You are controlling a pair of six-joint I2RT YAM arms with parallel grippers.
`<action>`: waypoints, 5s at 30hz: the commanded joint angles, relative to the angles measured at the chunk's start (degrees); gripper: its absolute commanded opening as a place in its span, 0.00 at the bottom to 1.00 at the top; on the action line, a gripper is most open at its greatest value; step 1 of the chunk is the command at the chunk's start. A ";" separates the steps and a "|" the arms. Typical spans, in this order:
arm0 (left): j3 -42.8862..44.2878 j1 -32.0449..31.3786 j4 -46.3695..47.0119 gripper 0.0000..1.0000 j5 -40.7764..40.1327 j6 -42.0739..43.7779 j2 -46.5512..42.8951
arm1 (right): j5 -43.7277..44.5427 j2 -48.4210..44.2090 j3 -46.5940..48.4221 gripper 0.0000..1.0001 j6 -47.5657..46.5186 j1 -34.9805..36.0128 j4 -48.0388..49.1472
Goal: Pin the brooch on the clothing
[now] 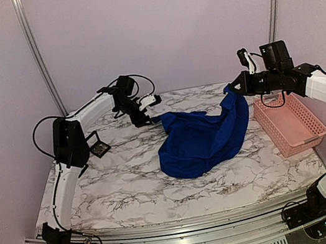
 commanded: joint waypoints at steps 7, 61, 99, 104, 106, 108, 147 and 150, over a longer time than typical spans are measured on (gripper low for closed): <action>0.54 -2.11 8.19 0.30 -6.32 -1.36 4.50 | -1.23 -0.13 2.05 0.00 -0.55 -0.23 0.81; -16.98 -6.38 -0.83 0.02 -29.34 -12.60 -51.81 | 7.04 11.72 50.12 0.00 -7.20 -10.43 -9.89; -72.76 -3.40 15.78 0.02 -28.15 -11.17 -55.97 | -9.92 3.26 -26.30 0.00 14.45 14.71 11.34; -78.04 -3.60 9.18 0.02 -27.20 -11.00 -60.53 | -11.97 4.77 -28.10 0.00 20.60 22.04 6.61; -79.86 -3.57 6.15 0.02 -25.73 -10.23 -63.23 | -13.02 3.83 -28.67 0.00 22.80 24.65 3.85; -81.31 -3.66 3.32 0.02 -22.67 -9.47 -66.23 | -14.07 2.87 -29.25 0.00 23.91 27.13 0.28; -93.16 -3.75 -7.60 0.02 -16.10 -12.04 -78.43 | -10.73 1.86 -30.26 0.05 20.88 36.36 -12.01; -92.48 -3.79 -7.76 0.02 -16.56 -11.81 -78.06 | -10.37 -6.05 -31.29 0.04 23.67 36.85 -17.57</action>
